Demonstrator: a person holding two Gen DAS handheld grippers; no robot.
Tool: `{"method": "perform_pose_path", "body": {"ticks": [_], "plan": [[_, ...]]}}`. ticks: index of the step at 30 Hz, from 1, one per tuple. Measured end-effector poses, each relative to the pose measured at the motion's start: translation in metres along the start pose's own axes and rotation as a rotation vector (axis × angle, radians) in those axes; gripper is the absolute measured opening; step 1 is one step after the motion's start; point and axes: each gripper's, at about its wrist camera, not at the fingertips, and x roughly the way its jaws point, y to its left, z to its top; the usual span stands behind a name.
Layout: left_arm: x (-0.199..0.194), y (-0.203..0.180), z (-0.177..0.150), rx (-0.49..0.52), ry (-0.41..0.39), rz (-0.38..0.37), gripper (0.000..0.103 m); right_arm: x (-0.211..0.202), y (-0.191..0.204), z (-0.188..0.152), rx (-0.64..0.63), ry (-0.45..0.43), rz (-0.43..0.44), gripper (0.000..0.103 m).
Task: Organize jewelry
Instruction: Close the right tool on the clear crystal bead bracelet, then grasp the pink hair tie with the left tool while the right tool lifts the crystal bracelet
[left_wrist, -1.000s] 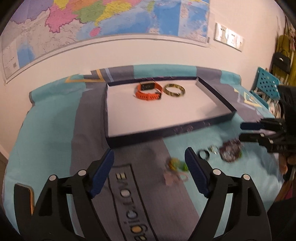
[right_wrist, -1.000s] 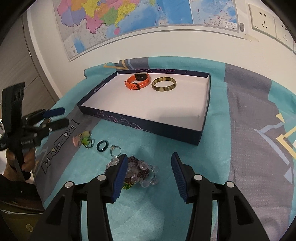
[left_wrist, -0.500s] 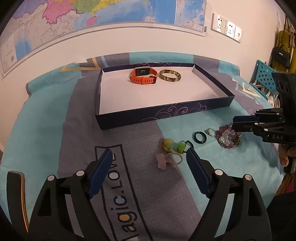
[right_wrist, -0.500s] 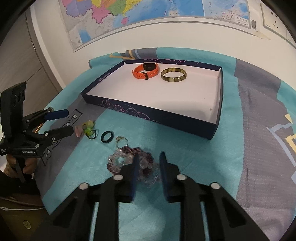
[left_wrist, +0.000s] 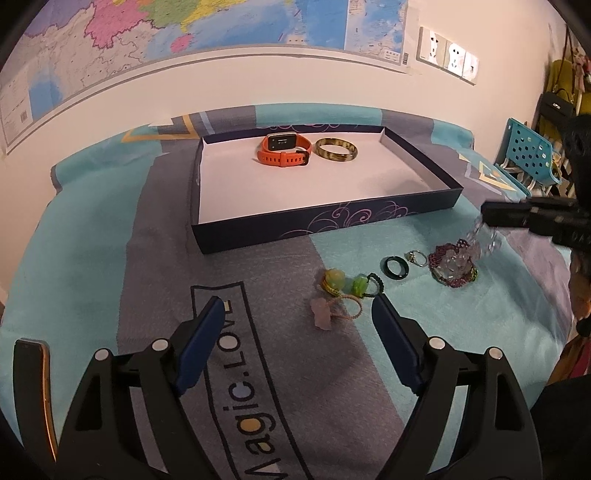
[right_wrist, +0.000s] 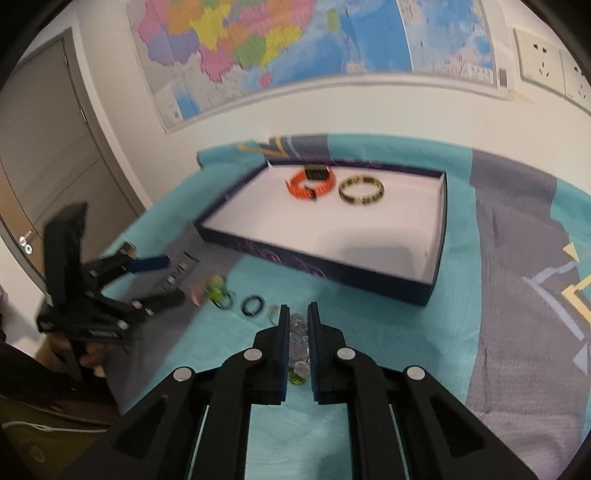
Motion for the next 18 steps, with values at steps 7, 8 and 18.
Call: {"method": "perform_pose_path", "body": {"ticks": [7, 8, 18], "plan": [[0.000, -0.004, -0.003, 0.021, 0.003, -0.028, 0.080, -0.014, 0.007, 0.012, 0.005, -0.055, 0.009, 0.008], [0.000, -0.005, -0.003, 0.025, 0.005, -0.030, 0.079, -0.015, 0.007, 0.013, 0.006, -0.061, 0.009, 0.008], [0.011, -0.008, -0.002, 0.035, 0.044, -0.063, 0.067, -0.018, 0.004, 0.024, 0.027, -0.107, 0.002, 0.008]]}}
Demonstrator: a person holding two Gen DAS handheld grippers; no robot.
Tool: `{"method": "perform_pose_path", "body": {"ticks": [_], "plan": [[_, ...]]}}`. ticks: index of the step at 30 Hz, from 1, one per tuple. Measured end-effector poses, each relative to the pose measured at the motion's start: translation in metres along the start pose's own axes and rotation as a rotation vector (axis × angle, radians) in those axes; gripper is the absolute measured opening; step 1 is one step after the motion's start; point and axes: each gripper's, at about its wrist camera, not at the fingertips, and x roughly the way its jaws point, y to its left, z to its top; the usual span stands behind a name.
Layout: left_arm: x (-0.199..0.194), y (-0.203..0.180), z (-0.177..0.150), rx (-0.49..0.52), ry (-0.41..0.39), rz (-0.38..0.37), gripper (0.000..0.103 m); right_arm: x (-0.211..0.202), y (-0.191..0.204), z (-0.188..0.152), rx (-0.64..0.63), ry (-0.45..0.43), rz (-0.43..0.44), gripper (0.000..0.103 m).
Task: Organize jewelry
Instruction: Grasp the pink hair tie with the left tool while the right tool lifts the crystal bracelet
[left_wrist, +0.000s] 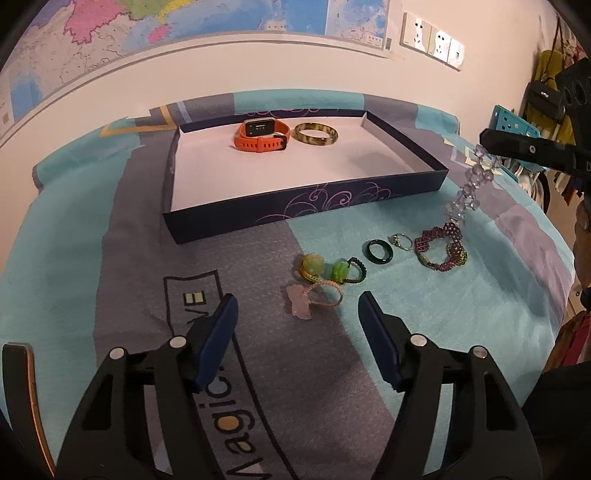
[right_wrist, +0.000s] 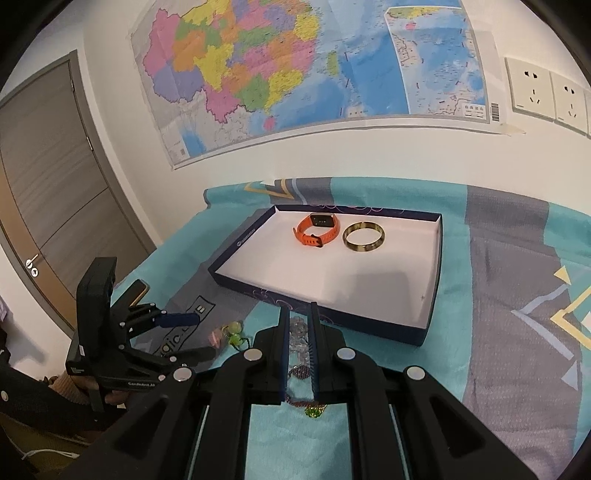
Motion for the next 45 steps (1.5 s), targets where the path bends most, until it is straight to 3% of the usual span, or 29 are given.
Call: {"method": "perform_pose_path", "body": {"ticks": [4, 6, 12, 20, 45], "plan": [[0.004, -0.005, 0.002, 0.019, 0.009, -0.013, 0.061, 0.004, -0.002, -0.001, 0.014, 0.002, 0.001, 0.008], [0.009, -0.005, 0.003, 0.017, 0.027, -0.023, 0.049, 0.006, -0.003, -0.002, 0.018, 0.006, 0.005, 0.008], [0.010, -0.001, 0.002, -0.002, 0.041, -0.042, 0.031, 0.009, -0.006, -0.003, 0.027, 0.014, 0.009, 0.008], [0.007, -0.003, 0.001, -0.004, 0.033, -0.040, 0.027, 0.008, -0.005, -0.003, 0.030, 0.004, 0.005, 0.008], [-0.019, -0.007, 0.014, 0.001, -0.040, -0.059, 0.027, 0.004, 0.003, 0.011, 0.010, -0.037, 0.013, 0.008]]}}
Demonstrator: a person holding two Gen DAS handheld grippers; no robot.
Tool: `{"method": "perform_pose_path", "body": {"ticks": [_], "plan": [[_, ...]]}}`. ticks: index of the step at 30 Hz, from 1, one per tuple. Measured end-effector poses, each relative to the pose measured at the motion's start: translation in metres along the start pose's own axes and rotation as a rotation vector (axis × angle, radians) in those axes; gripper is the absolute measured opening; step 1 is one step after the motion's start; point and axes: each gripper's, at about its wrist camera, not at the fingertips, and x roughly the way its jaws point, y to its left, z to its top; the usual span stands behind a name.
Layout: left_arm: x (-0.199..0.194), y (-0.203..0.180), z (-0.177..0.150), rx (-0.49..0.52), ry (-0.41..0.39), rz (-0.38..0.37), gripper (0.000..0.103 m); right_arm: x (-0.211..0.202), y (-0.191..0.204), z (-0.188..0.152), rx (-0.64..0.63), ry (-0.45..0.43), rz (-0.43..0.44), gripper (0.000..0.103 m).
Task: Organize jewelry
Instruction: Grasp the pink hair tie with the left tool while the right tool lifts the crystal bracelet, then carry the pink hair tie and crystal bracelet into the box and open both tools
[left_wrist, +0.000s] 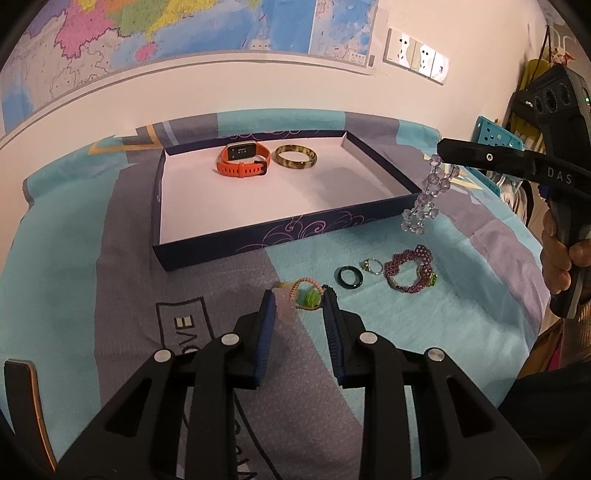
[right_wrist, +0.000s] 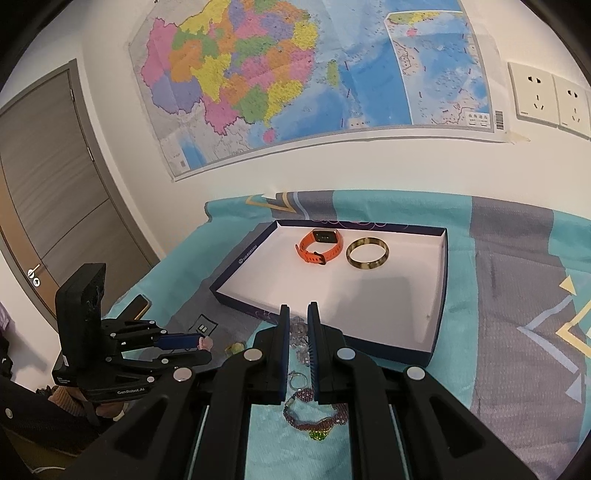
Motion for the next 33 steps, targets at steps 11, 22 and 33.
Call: {"method": "perform_pose_path", "body": {"ticks": [11, 22, 33], "plan": [[0.001, 0.001, 0.009, 0.005, -0.013, -0.003, 0.027, 0.003, 0.001, 0.007, -0.001, -0.005, 0.000, 0.008], [0.005, 0.001, 0.024, 0.020, -0.032, 0.013, 0.027, 0.011, 0.001, 0.019, -0.005, -0.014, 0.002, 0.008], [0.009, 0.001, 0.040, 0.029, -0.052, 0.020, 0.027, 0.023, -0.003, 0.034, -0.003, -0.020, 0.004, 0.008]]}}
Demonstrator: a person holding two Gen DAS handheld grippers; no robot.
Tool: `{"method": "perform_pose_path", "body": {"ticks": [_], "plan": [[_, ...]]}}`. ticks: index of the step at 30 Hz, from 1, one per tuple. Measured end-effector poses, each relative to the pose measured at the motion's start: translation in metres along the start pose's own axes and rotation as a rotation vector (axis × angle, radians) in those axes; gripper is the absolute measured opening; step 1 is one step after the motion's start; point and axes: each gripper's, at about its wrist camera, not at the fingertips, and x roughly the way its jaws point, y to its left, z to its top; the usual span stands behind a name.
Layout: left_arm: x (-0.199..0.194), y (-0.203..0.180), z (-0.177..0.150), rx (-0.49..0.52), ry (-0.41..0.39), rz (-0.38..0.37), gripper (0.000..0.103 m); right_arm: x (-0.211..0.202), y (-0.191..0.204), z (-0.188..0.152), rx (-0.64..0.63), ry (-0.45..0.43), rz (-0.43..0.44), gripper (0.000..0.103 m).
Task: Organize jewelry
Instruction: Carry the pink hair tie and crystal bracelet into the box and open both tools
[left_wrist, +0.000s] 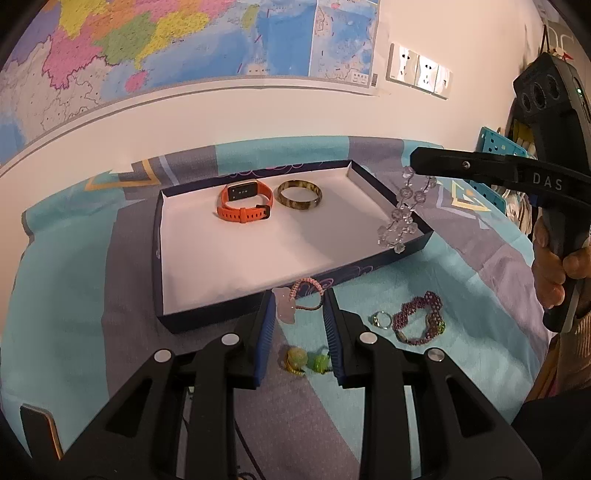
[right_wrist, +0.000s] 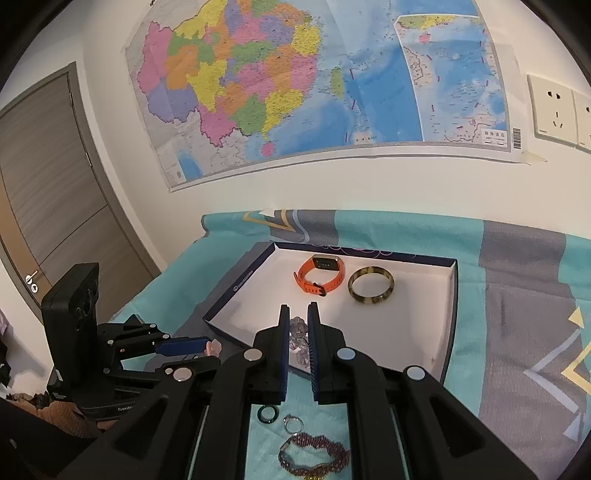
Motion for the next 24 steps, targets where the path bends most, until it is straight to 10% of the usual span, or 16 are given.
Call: {"method": "perform_pose_path", "body": {"ticks": [24], "plan": [[0.026, 0.014, 0.025, -0.009, 0.018, 0.031, 0.027, 0.035, -0.017, 0.018, 0.045, 0.020, -0.007, 0.008]]}}
